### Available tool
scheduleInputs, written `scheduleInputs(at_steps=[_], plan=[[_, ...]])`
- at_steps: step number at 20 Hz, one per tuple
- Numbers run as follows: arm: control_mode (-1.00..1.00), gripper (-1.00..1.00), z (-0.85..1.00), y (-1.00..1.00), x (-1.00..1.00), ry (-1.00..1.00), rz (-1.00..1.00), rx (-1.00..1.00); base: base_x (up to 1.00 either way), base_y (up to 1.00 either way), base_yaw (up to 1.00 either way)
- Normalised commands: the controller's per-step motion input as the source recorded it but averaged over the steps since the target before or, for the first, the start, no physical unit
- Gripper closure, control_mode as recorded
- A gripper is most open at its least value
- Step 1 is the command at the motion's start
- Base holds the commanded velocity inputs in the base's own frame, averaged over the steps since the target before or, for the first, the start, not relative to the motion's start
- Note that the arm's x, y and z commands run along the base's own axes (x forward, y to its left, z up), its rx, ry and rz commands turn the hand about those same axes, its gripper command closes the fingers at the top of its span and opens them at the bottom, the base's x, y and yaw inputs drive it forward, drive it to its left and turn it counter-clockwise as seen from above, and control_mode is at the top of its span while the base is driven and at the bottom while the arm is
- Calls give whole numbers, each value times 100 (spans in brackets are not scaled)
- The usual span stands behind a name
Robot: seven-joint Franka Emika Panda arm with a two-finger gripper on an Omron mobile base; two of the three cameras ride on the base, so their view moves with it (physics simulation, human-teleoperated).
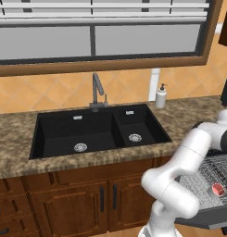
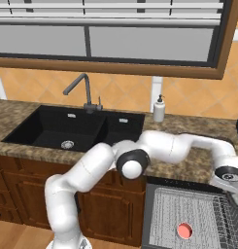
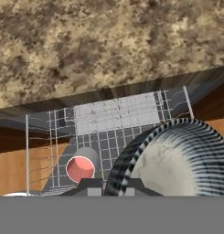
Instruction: Pick up the cup and bowl from the counter, place them in the dishwasher, and close the dishwasher door.
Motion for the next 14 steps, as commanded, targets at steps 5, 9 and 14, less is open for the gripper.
scheduleInputs(at_steps=[5,9,14], plan=[[-100,100,-65,23,-27,-1,8,0,0,0,0],[-100,100,-56,10,-38,-1,8,0,0,0,0],[-100,100,-41,18,-38,0,11,0,0,0,0]])
